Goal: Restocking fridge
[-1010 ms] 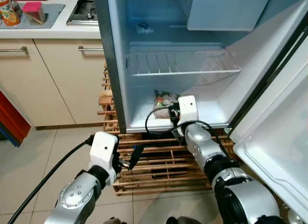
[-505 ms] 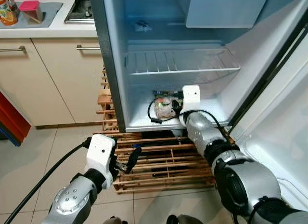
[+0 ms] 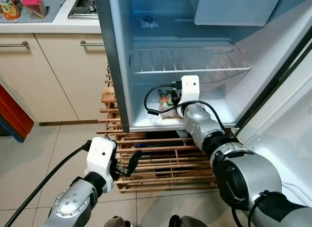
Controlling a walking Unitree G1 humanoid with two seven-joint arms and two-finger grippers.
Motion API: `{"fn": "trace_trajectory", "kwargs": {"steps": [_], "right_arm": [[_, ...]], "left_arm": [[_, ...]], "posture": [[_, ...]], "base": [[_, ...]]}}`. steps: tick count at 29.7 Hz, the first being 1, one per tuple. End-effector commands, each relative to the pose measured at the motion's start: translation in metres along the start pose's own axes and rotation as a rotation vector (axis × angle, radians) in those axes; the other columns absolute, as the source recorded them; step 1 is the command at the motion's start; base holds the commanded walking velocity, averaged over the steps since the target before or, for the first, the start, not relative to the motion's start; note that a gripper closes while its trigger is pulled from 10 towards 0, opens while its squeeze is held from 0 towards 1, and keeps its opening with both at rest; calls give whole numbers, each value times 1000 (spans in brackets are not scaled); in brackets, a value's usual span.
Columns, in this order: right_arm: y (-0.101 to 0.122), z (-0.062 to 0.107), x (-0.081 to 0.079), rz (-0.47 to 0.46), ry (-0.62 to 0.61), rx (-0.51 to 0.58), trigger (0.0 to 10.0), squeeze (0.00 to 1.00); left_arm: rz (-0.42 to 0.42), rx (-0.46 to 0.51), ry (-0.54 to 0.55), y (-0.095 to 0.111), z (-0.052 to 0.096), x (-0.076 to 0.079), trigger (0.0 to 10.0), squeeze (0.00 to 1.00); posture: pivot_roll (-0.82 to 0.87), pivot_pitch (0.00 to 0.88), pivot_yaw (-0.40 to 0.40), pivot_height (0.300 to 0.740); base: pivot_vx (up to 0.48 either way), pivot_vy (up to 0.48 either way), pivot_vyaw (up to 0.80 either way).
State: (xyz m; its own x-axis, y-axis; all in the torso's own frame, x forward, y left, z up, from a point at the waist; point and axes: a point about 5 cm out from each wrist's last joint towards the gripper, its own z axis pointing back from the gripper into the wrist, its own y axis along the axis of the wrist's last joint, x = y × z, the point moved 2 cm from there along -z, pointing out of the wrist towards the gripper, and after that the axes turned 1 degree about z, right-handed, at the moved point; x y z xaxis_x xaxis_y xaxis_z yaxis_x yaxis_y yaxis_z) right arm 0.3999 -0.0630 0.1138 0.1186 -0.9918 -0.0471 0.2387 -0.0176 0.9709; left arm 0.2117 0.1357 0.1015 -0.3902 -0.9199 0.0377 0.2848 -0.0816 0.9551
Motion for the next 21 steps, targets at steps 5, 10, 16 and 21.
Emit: {"fn": "trace_trajectory", "kwargs": {"steps": [5,10,16,21], "right_arm": [[-39,15,-10,-55,-20,-21,10000,0],[-51,28,-17,-59,-12,17,10000,0],[-50,42,-6,-71,-109,82,10000,0],[-30,60,-7,-44,-87,203,10000,0]], "left_arm": [[-16,11,-6,2,-4,0,10000,0],[-18,16,-3,3,-5,0,10000,0],[-20,20,-4,4,-5,0,10000,0],[-20,19,-1,3,-4,0,10000,0]], "posture": [[90,78,-46,740],[85,72,-47,740],[81,84,-48,740],[74,91,-47,740]], "base": [[0,0,0],[0,0,0],[0,0,0],[0,0,0]]}}
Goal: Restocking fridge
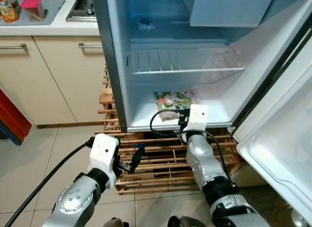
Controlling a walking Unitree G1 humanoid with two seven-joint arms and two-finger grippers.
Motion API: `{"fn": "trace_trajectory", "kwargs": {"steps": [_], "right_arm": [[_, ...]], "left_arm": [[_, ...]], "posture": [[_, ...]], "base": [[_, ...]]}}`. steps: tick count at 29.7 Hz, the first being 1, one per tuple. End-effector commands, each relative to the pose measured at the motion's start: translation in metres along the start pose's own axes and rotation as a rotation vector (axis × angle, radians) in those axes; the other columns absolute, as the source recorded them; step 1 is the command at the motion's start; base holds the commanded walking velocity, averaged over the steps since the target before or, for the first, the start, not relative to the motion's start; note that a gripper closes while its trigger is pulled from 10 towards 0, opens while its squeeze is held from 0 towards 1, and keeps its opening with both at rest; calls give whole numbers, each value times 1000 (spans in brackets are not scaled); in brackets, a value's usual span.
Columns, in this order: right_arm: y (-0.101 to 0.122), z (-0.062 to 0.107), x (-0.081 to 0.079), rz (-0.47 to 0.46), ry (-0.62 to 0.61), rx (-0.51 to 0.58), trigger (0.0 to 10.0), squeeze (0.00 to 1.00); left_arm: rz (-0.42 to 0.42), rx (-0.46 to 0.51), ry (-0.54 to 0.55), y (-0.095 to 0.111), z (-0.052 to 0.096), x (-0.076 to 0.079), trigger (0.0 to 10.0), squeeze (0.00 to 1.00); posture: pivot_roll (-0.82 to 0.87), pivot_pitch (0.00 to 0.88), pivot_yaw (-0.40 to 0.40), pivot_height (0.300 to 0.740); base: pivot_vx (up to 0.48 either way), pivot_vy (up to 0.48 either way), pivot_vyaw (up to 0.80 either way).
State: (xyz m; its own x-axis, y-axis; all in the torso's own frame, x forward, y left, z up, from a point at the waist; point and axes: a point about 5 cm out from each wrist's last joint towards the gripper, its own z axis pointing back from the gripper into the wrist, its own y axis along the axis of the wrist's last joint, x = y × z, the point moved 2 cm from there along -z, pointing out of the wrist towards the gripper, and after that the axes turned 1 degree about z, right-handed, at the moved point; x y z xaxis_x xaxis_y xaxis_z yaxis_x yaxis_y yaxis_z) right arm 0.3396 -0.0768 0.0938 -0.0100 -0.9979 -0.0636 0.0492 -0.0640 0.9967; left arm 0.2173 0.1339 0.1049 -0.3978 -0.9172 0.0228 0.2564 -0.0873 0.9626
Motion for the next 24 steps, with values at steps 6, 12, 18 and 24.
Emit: {"fn": "trace_trajectory", "kwargs": {"steps": [6,12,18,24], "right_arm": [[-24,25,-17,-55,64,-141,10000,0],[-26,30,-23,-95,79,-193,10000,0],[-38,30,-27,-133,113,-325,10000,0],[-44,27,-31,-154,122,-414,10000,0]], "left_arm": [[-4,-7,0,-2,-1,1,10000,0],[-5,-4,-2,-1,-3,1,10000,0],[-5,-3,1,-1,-3,0,10000,0],[-5,-2,3,-1,-3,1,10000,0]], "posture": [[67,96,-41,740],[69,96,-36,740],[73,99,-38,740],[73,102,-42,740]], "base": [[0,0,0],[0,0,0],[0,0,0],[0,0,0]]}}
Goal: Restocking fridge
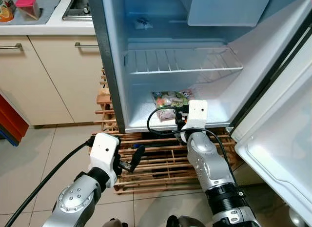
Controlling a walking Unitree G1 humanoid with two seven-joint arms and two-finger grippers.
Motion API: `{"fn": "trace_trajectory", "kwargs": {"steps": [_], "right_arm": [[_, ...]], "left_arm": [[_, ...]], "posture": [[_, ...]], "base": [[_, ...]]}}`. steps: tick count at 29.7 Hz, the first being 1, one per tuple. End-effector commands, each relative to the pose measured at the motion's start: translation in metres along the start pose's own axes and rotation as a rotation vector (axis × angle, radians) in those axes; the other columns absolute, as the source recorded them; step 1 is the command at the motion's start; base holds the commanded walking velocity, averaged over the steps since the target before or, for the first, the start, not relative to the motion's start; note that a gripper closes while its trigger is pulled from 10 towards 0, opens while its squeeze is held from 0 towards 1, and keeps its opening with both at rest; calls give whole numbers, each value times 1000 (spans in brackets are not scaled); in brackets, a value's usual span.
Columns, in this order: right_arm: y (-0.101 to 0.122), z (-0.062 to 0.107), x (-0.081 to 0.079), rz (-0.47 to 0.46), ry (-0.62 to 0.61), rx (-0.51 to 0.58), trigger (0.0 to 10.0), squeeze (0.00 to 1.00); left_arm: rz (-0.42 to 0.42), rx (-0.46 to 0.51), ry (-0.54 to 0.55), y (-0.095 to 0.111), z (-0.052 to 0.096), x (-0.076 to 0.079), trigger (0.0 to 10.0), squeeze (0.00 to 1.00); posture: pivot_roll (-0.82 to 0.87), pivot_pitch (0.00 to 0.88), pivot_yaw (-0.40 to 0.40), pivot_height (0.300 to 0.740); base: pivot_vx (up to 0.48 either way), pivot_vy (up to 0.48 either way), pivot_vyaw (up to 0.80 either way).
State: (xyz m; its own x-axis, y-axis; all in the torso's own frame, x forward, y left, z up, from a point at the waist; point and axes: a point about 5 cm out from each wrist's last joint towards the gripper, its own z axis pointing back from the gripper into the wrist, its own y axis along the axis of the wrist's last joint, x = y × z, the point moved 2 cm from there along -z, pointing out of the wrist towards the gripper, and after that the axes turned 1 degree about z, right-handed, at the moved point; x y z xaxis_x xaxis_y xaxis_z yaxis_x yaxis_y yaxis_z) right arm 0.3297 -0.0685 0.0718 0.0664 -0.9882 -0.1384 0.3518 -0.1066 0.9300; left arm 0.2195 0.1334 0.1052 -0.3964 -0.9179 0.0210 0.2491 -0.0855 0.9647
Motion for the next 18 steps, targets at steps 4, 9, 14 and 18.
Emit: {"fn": "trace_trajectory", "kwargs": {"steps": [4,9,14,18], "right_arm": [[-28,5,-25,-79,54,-136,10000,0],[-32,-6,-28,-56,68,-152,10000,0],[-32,-19,-31,-12,88,-160,10000,0],[-25,-25,-32,14,90,-140,10000,0]], "left_arm": [[-1,-9,4,-2,-1,1,10000,0],[0,-10,3,-3,-1,2,10000,0],[0,-7,4,-2,-2,2,10000,0],[1,-8,12,-2,0,2,10000,0]], "posture": [[72,105,-41,740],[70,107,-38,740],[85,113,-42,740],[97,118,-46,740]], "base": [[0,0,0],[0,0,0],[0,0,0],[0,0,0]]}}
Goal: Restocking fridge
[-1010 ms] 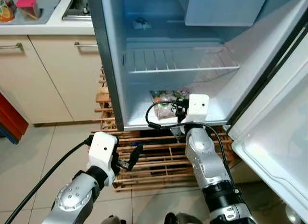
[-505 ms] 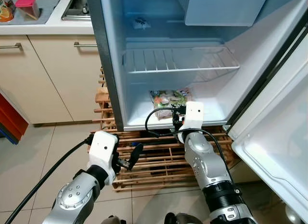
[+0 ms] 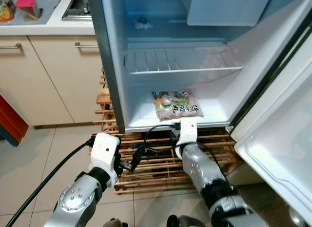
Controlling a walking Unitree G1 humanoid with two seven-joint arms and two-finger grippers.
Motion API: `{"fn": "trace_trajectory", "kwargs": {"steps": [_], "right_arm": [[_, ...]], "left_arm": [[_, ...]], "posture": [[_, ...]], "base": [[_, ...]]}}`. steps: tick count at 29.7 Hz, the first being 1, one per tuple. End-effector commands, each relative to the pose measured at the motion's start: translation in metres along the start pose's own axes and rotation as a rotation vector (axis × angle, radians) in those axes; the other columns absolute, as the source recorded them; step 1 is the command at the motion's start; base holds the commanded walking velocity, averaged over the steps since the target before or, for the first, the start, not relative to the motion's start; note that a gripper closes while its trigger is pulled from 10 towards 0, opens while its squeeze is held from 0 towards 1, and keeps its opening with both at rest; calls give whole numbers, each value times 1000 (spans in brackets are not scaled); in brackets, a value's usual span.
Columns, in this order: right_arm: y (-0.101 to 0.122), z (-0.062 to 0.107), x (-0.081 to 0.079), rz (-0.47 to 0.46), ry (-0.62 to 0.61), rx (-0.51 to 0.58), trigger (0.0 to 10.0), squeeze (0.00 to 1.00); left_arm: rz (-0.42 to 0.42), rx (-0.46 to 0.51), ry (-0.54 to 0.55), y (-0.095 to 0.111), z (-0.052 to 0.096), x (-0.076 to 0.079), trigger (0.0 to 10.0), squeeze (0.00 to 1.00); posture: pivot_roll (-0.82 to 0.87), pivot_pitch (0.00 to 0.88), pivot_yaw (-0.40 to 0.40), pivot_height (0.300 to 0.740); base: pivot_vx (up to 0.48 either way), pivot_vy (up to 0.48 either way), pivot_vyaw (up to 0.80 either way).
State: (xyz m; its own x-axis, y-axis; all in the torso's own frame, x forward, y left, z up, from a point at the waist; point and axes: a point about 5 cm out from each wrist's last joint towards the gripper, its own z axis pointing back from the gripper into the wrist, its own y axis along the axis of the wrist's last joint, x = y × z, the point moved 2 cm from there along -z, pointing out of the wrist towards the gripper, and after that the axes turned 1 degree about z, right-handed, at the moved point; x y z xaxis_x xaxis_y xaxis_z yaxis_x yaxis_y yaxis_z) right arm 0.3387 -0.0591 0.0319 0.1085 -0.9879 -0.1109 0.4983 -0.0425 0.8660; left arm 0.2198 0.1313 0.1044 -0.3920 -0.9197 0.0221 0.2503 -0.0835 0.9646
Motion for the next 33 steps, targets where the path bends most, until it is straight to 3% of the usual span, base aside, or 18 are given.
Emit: {"fn": "trace_trajectory", "kwargs": {"steps": [1,6,9,15,19,20,22,26,28,31,33], "right_arm": [[17,-1,-30,-25,70,46,10000,0],[39,-2,-38,-31,93,125,10000,0],[37,-2,-37,-31,91,125,10000,0],[42,-2,-31,-49,72,151,10000,0],[32,11,-16,-55,48,172,10000,0],[19,26,-2,-17,43,176,10000,0],[13,34,3,-1,44,172,10000,0],[-18,79,32,79,74,132,10000,0],[-21,84,36,86,78,124,10000,0],[-21,111,56,147,71,163,10000,0],[-21,114,58,149,73,163,10000,0]], "left_arm": [[-2,-9,11,-2,2,0,10000,0],[0,-15,17,-3,5,0,10000,0],[1,-16,18,-4,5,0,10000,0],[1,-14,5,-4,5,2,10000,0],[-2,-21,5,-8,9,2,10000,0],[-3,-22,4,-9,8,2,10000,0],[-3,-22,4,-10,7,2,10000,0],[-1,-17,-9,-11,1,4,10000,0],[-1,-15,-14,-12,-1,4,10000,0],[-9,1,-30,-10,-10,7,10000,0],[-11,3,-31,-9,-12,6,10000,0]], "posture": [[97,118,-46,740],[104,117,-54,740],[102,112,-53,740],[103,101,-59,740],[82,85,-74,740],[55,73,-84,740],[49,72,-85,740],[-17,45,-92,740],[-24,42,-92,740],[-68,17,-86,740],[-72,14,-85,740]], "base": [[0,0,0],[0,0,0],[0,0,0],[0,0,0],[0,0,0],[0,0,0],[0,0,0],[0,0,0],[0,0,0],[0,0,0],[0,0,0]]}}
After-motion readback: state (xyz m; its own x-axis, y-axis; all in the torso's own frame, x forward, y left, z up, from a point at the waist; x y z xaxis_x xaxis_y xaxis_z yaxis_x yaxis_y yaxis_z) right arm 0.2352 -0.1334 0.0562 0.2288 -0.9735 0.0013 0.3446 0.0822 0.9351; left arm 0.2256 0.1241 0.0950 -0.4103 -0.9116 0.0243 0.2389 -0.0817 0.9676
